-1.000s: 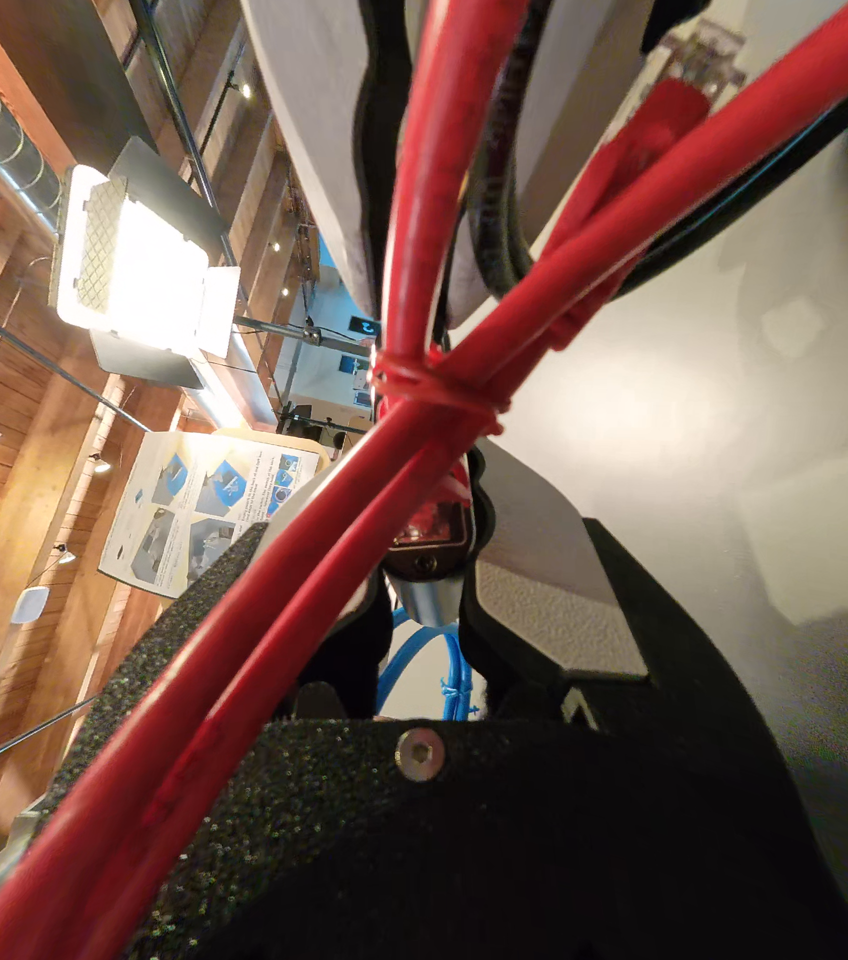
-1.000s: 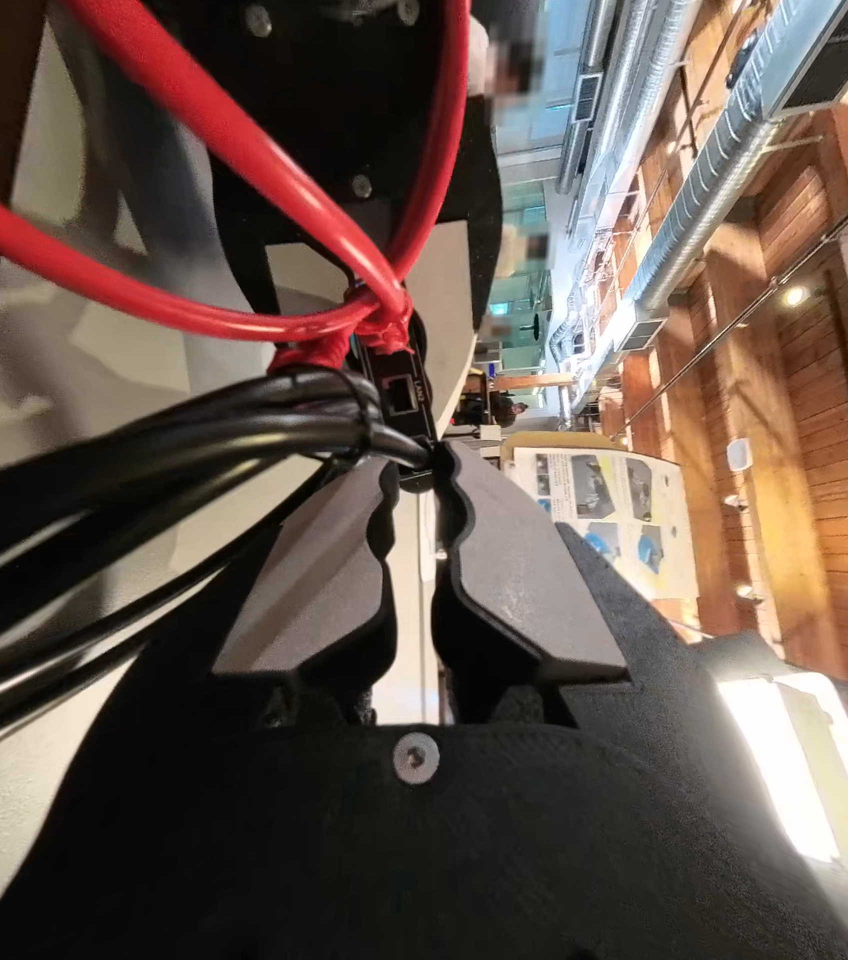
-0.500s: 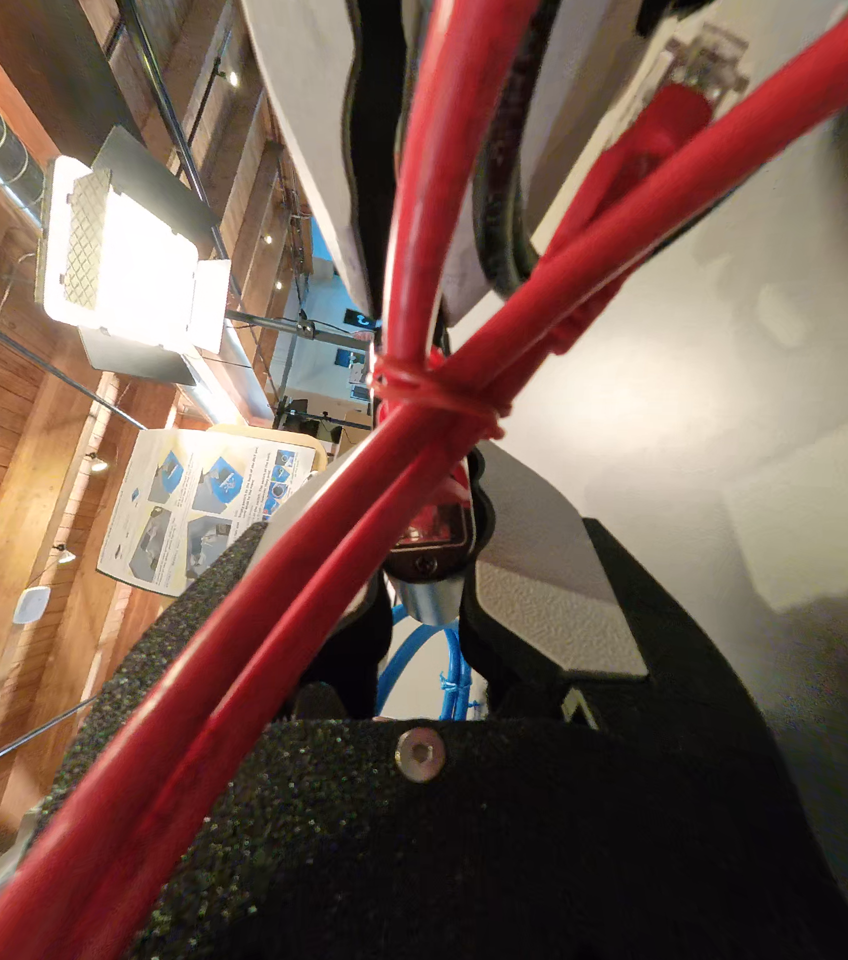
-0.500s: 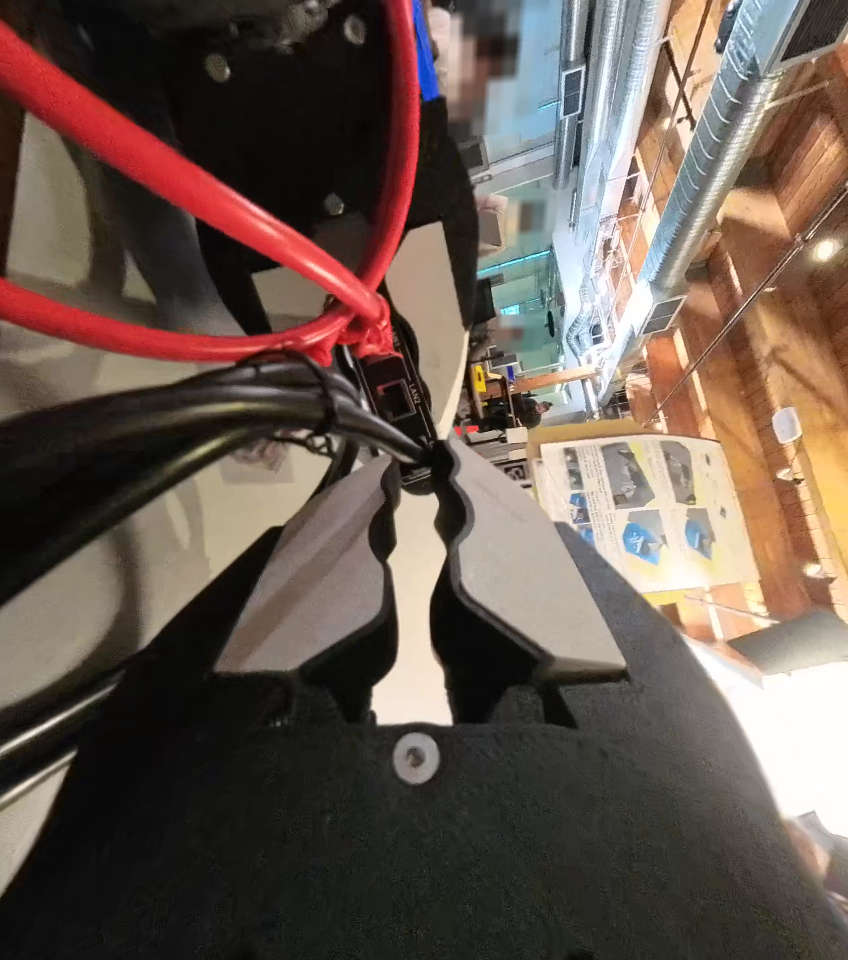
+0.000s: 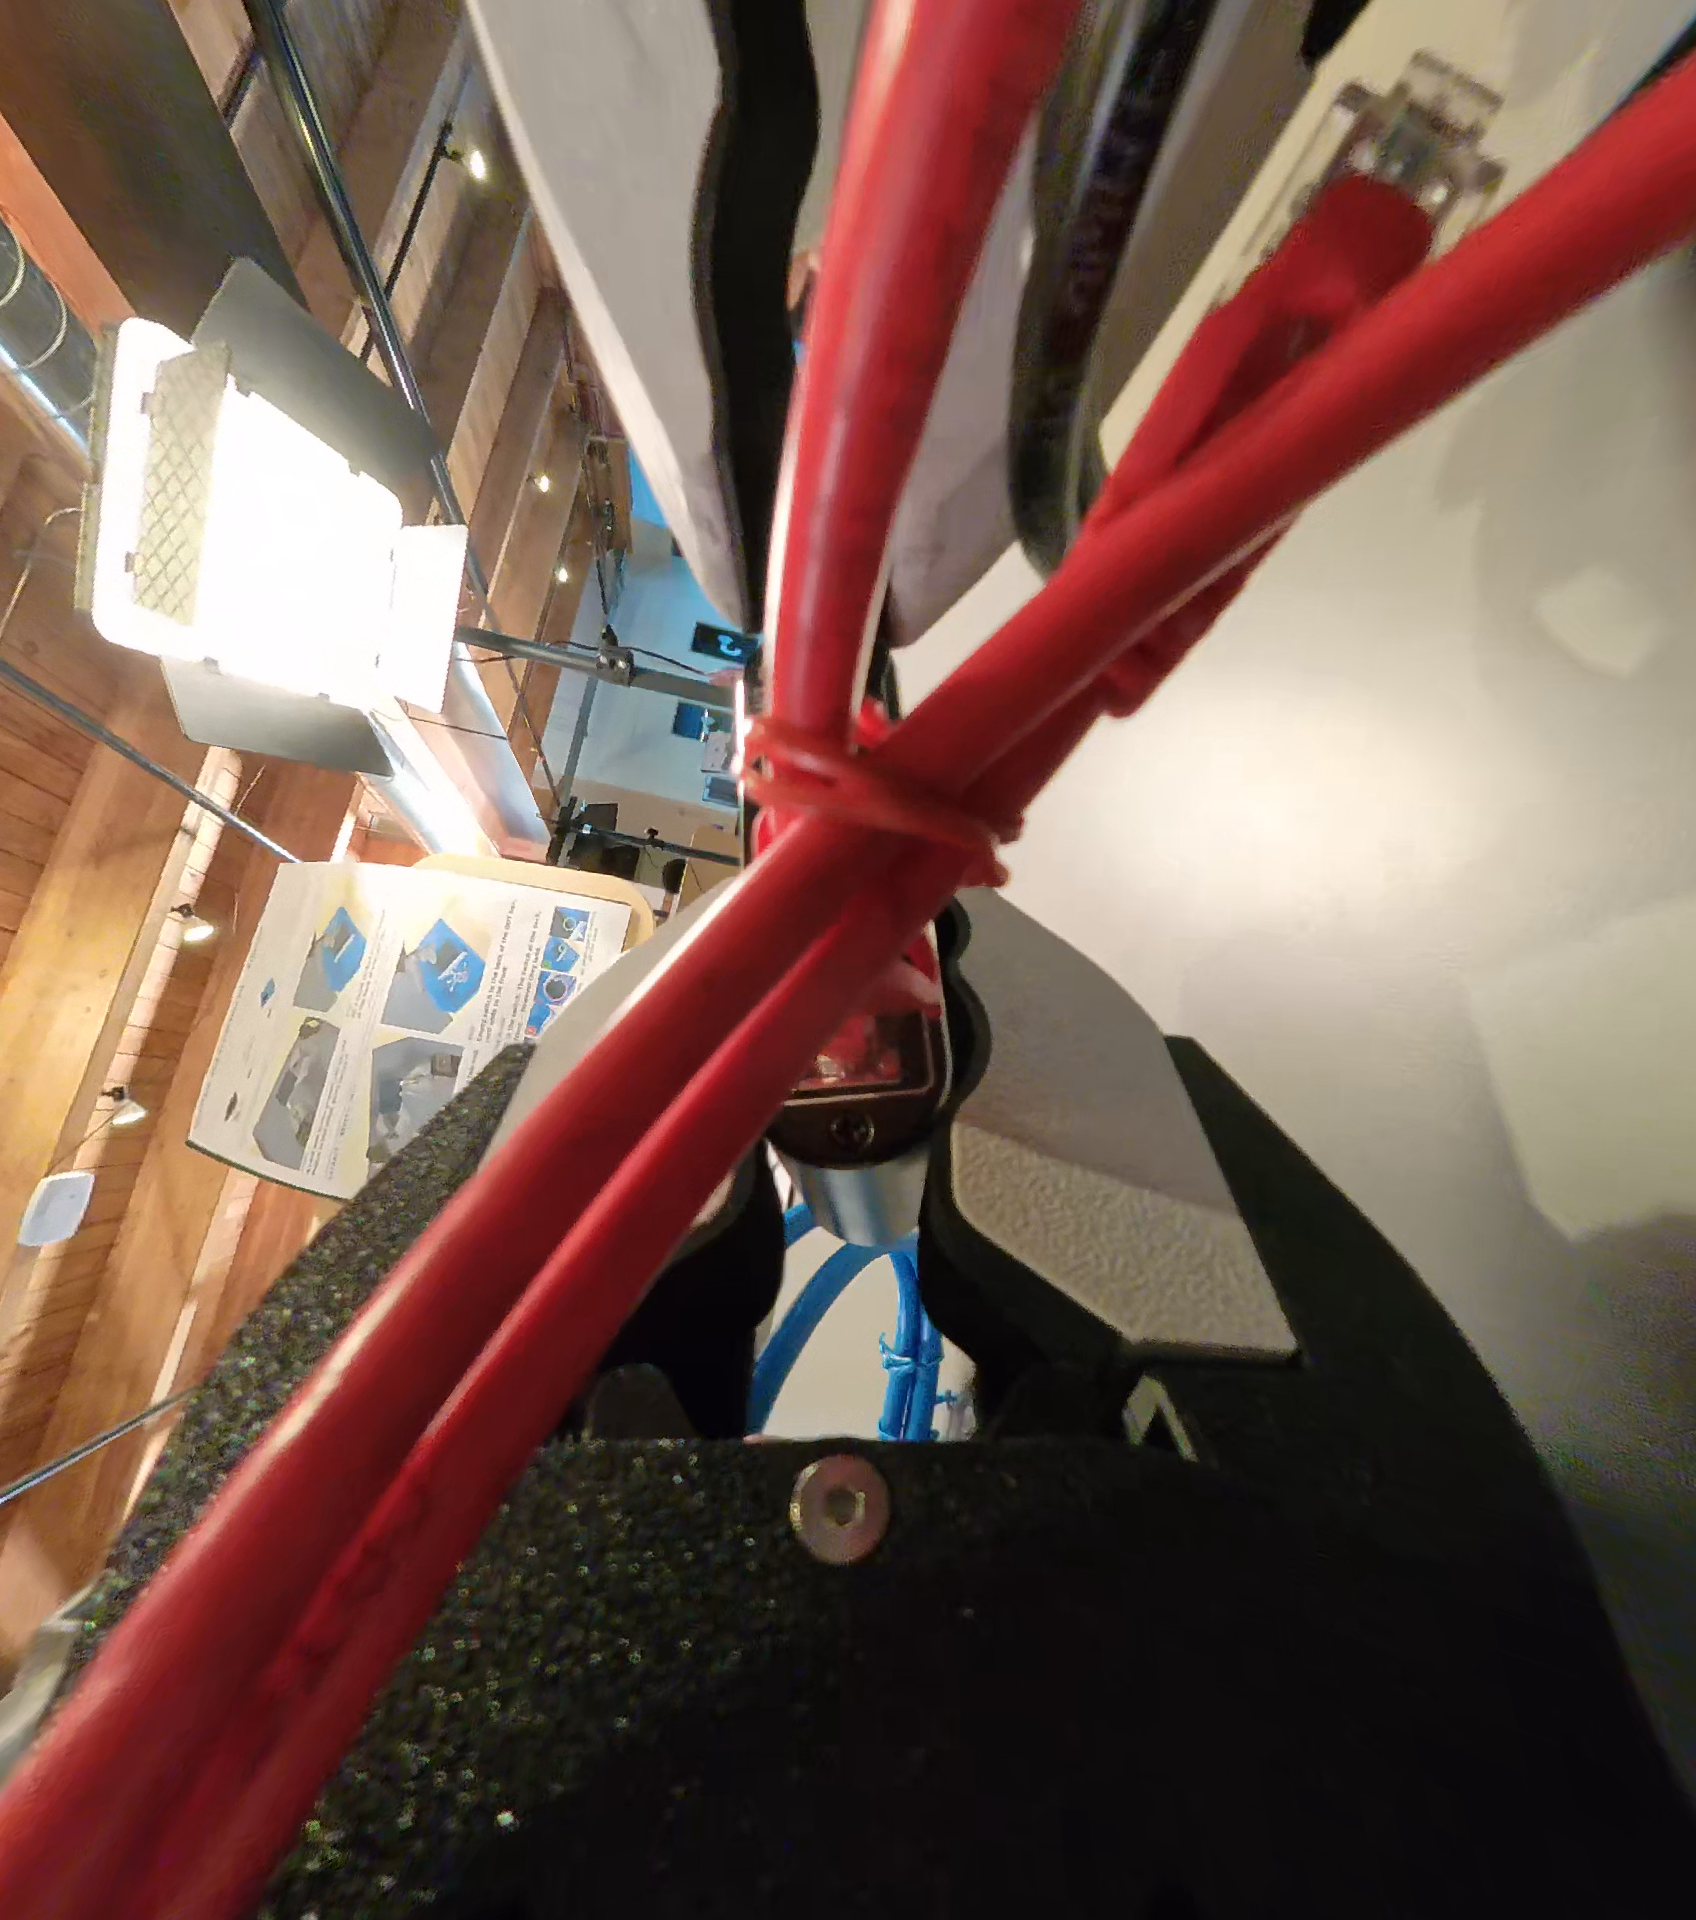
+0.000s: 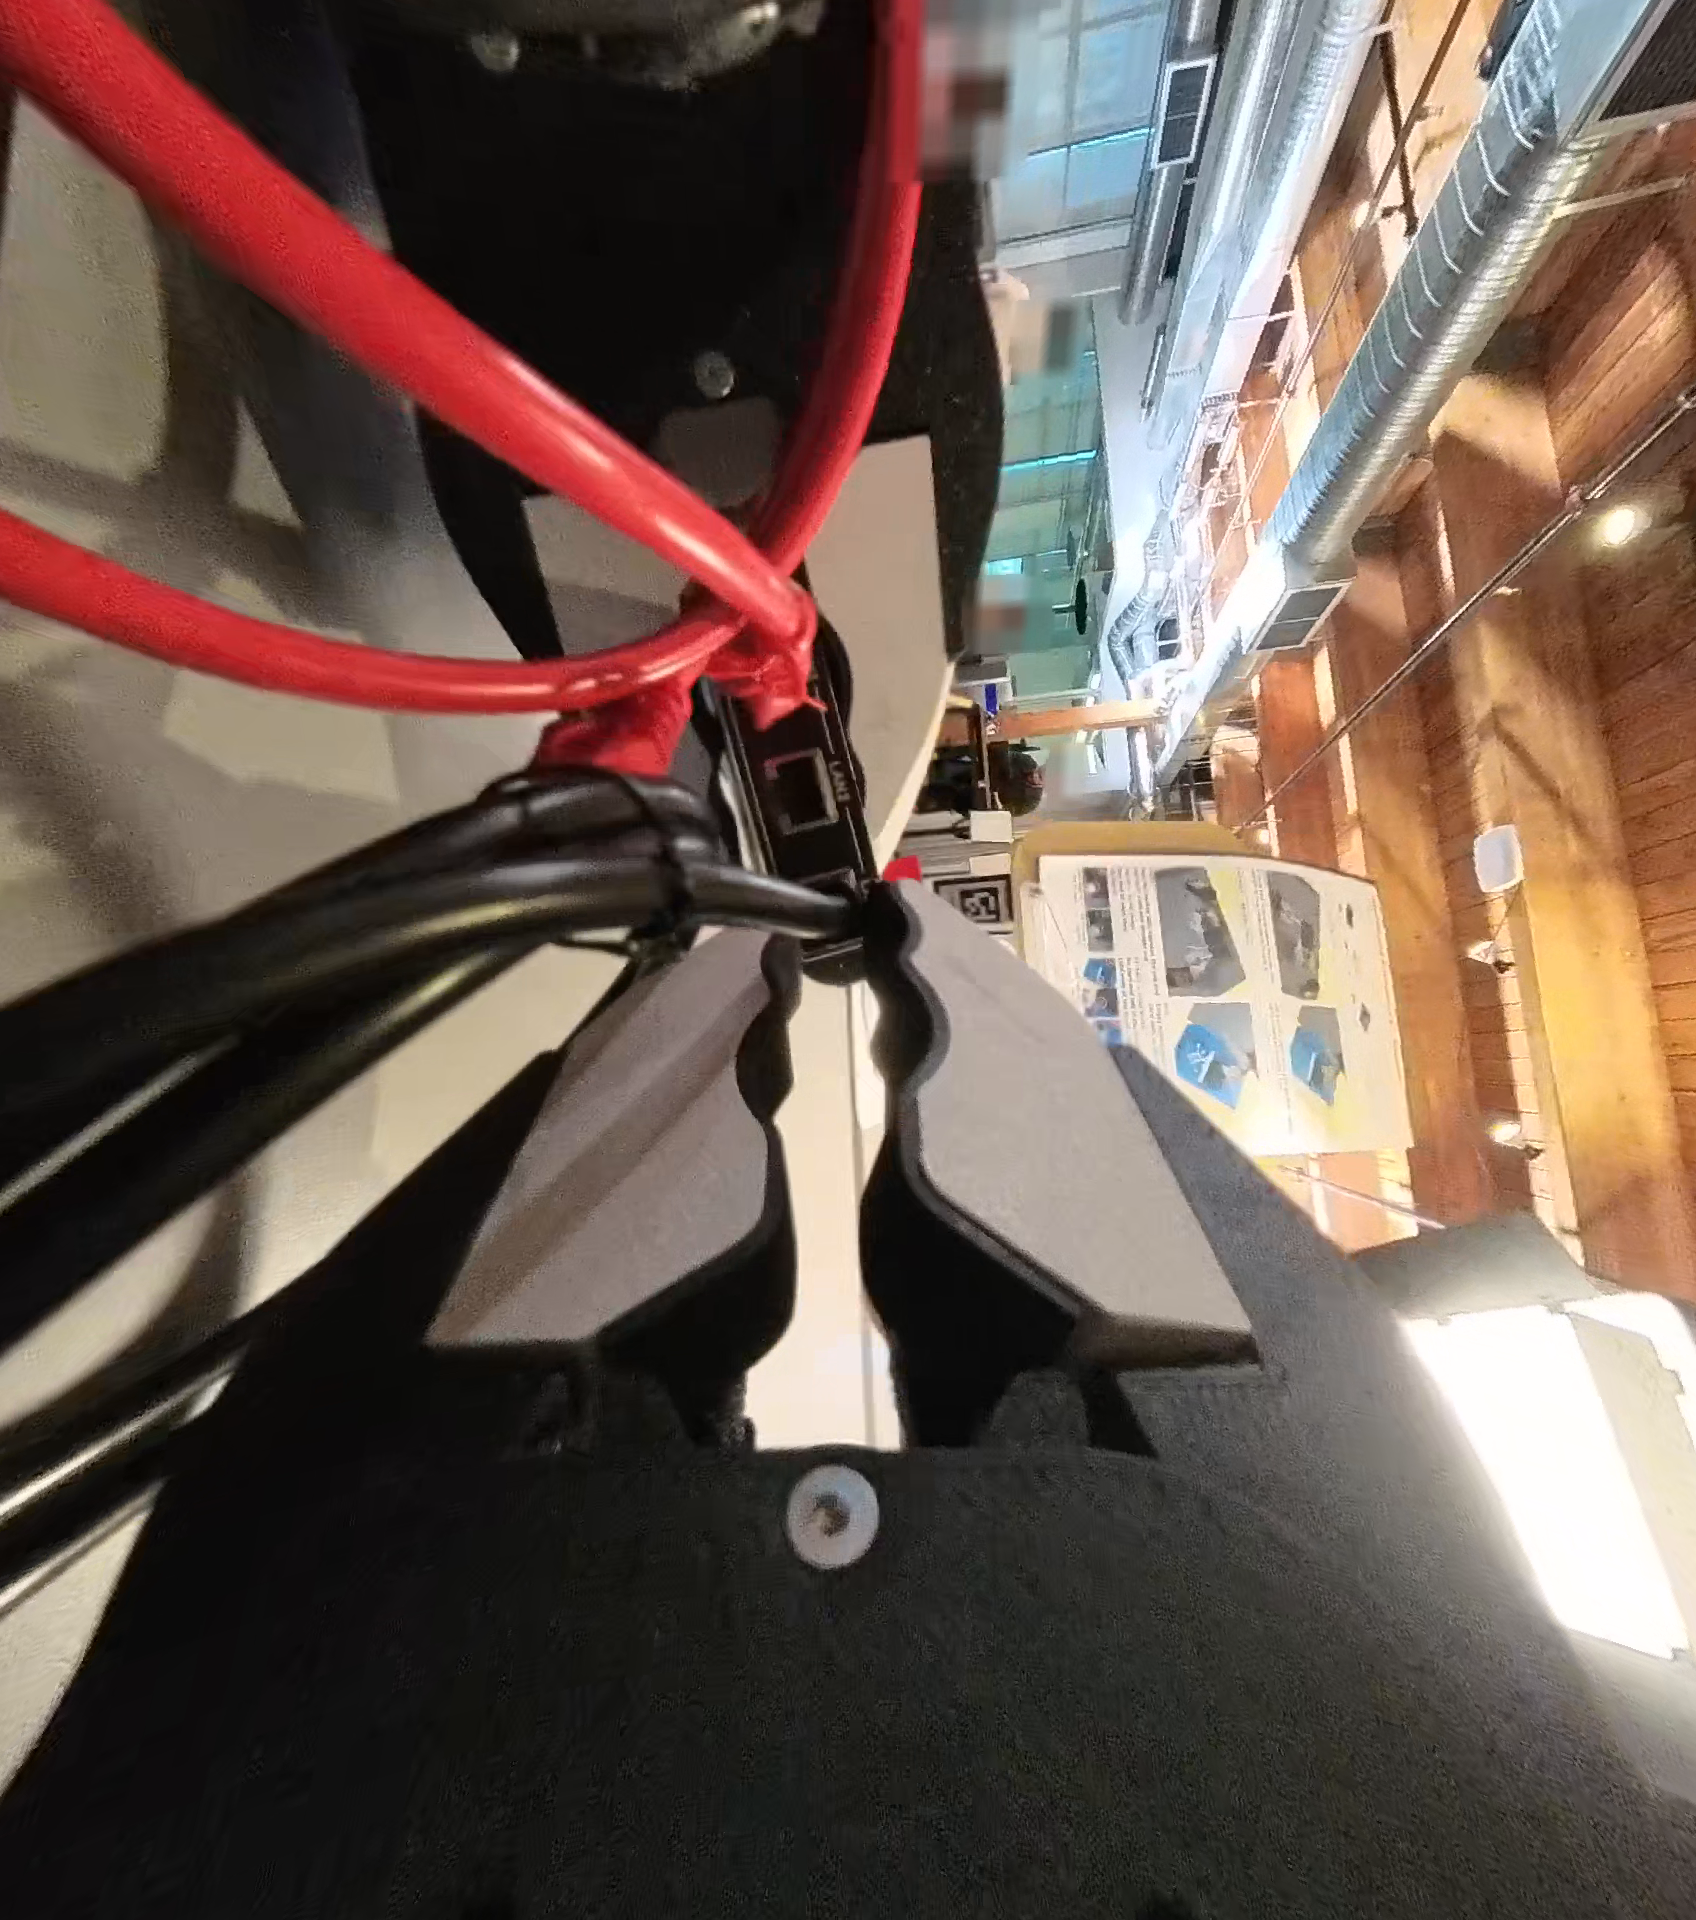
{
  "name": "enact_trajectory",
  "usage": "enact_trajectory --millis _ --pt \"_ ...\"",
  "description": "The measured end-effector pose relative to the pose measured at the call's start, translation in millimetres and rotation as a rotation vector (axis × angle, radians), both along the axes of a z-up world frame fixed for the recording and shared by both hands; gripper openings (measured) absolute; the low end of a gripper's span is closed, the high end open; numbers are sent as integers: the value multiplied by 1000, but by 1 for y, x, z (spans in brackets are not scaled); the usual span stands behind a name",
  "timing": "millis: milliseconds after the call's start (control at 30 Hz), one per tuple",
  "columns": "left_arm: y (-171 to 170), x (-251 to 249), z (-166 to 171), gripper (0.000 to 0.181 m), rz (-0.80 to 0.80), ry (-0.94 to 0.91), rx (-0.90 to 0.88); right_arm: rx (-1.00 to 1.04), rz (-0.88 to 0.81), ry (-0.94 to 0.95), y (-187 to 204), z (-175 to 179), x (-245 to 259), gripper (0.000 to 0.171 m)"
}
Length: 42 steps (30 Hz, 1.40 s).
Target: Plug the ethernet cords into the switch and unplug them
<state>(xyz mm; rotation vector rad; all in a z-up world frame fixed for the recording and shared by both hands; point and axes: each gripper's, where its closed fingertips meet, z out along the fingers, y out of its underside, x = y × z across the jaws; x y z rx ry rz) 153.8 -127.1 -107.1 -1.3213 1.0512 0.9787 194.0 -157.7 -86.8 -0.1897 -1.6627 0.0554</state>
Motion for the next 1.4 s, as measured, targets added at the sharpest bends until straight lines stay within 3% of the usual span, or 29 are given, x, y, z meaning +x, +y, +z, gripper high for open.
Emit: enact_trajectory --millis 333,633,800,1033,1167,1400 --pt "-2 0 2 31 -55 -399 -161 -559 203 25 7 13 -7 14" --pt "-9 -9 18 31 -167 -857 -270 -650 178 15 13 28 -19 29" --pt "-13 -12 23 28 -226 -1062 -335 -704 215 -3 6 45 -20 29" --pt "-41 15 50 29 -528 -1405 -476 -952 266 -64 -5 79 -20 27" --pt "-54 22 61 29 -669 -1440 -431 -989 310 -153 -25 88 -21 27" --pt "-68 20 76 32 -673 -1287 -194 -947 335 -106 -55 94 -18 27"
